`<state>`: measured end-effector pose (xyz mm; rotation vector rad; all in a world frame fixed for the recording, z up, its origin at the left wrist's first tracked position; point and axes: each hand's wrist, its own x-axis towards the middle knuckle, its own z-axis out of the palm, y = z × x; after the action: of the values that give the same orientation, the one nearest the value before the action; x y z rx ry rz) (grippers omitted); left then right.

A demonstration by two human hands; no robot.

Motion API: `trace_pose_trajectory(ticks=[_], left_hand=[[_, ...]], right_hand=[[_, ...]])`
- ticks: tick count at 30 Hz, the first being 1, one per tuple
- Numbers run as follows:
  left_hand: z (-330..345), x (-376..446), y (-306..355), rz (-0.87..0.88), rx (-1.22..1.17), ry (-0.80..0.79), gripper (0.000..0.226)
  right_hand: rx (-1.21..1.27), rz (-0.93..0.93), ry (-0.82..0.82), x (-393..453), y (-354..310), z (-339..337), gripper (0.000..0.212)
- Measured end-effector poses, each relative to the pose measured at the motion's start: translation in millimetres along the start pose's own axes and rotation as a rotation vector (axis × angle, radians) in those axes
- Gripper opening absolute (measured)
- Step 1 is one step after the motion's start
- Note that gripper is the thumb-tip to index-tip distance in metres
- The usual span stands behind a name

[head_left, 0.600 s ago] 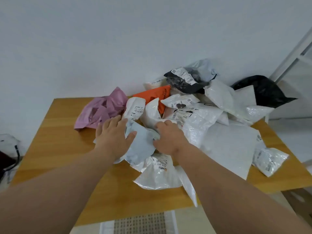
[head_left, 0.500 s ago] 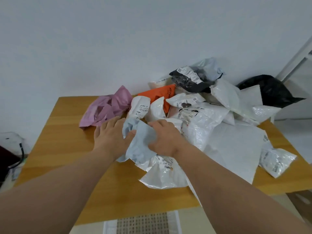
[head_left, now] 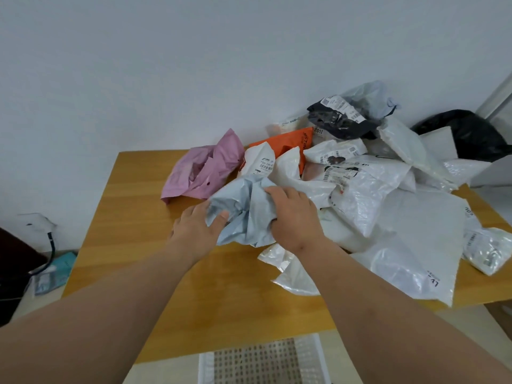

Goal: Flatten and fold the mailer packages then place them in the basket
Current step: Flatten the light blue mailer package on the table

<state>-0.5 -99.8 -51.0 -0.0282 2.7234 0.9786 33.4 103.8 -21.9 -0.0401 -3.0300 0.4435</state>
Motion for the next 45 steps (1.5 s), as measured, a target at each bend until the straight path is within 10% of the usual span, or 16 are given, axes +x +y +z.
trace_pose_trajectory(ticks=[10,20,27,32,41,45], left_hand=[[5.8,2.4,-11.6,0.007,-0.113,0.085,0.053],[16.7,10.3,-35.2,0.106,-0.156,0.319,0.092],[19.4,5.7,-48.9,0.097,-0.078,0.463,0.05],[26.5,1.8,-65.0,0.198,-0.148,0.716,0.01],[18.9,-73.5,-106.9,0.3,-0.159,0.8,0.01],[15.7,-97.8,-119.3,0.261,-0.154,0.767,0.011]], right_hand=[[0.103,-0.035,0.059,14.3,0.1,-10.1,0.06],[0.462,-0.084,0.244,7.1,4.9,10.1,0.049],[0.49,-0.234,0.352,-1.2,-7.1,24.5,0.046],[0.377,-0.36,0.489,-26.6,-10.9,45.9,0.049],[-0.196,-0.344,0.56,-121.7,-19.1,85.4,0.072],[-0.264,-0.43,0.481,-146.0,-27.8,97.9,0.046]])
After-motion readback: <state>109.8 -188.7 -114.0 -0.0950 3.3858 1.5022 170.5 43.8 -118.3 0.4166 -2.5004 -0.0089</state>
